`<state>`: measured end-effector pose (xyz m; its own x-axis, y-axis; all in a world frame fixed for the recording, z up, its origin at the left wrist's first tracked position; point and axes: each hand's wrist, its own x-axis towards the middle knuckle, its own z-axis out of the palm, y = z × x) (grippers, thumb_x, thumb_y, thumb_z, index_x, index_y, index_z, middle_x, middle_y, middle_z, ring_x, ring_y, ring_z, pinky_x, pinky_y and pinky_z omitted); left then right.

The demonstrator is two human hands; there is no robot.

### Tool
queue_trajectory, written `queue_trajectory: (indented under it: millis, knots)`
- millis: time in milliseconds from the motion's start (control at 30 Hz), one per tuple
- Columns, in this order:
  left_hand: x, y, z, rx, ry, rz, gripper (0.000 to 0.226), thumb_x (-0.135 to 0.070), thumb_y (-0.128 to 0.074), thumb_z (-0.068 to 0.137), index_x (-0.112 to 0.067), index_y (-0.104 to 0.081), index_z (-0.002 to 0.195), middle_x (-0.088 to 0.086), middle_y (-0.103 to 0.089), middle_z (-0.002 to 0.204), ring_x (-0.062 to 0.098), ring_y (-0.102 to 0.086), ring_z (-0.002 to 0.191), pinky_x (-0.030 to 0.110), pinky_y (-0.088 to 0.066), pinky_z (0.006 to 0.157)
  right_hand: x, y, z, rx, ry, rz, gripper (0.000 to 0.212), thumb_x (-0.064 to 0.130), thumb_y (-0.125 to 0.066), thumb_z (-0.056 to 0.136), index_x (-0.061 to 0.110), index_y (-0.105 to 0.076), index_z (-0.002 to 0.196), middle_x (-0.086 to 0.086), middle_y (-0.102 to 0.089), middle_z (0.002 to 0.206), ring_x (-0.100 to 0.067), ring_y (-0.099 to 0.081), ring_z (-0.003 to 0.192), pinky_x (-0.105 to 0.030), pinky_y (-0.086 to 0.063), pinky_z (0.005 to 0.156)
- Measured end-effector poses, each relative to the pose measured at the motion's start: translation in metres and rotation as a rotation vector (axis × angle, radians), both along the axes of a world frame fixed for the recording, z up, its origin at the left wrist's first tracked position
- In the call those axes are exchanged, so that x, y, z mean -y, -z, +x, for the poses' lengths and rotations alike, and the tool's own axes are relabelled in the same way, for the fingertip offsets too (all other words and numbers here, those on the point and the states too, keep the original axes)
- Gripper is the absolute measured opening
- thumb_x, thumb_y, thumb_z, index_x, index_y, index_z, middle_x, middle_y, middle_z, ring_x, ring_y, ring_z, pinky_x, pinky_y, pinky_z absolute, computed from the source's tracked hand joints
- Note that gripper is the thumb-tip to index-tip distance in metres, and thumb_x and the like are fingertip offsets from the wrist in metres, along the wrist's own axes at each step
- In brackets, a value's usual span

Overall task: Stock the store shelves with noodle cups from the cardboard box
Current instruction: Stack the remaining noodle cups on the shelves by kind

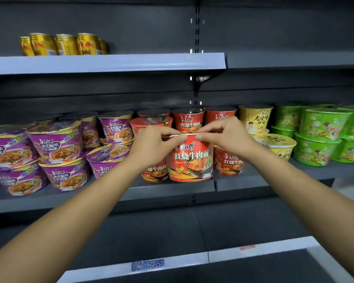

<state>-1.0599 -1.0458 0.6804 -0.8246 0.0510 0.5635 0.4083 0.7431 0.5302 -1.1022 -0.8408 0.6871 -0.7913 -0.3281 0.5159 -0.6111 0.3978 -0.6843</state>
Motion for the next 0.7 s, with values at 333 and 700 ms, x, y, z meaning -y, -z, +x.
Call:
queue_trajectory:
  millis: [333,700]
  knots:
    - [-0.030,-0.016,-0.048,-0.045,-0.044,-0.044,0.032,-0.043,-0.064,0.085,-0.025,-0.070,0.112,-0.007,-0.070,0.108,0.000,-0.057,0.091,0.013,-0.047,0.071,-0.026,-0.013,-0.052,-0.060,0.040,-0.021,0.019,0.028,-0.078,0.075,0.021,-0.076,0.093,0.013,-0.072,0.089,0.002,-0.066,0.086,-0.018,-0.053,0.078]
    - [-0.041,0.000,-0.089,-0.057,-0.083,-0.169,0.033,-0.037,-0.060,0.090,-0.020,-0.067,0.118,0.000,-0.067,0.119,0.015,-0.060,0.109,0.033,-0.049,0.093,-0.032,0.006,-0.101,-0.115,0.082,0.040,0.026,0.035,-0.078,0.073,0.024,-0.076,0.097,0.018,-0.069,0.095,0.006,-0.061,0.091,-0.013,-0.047,0.080]
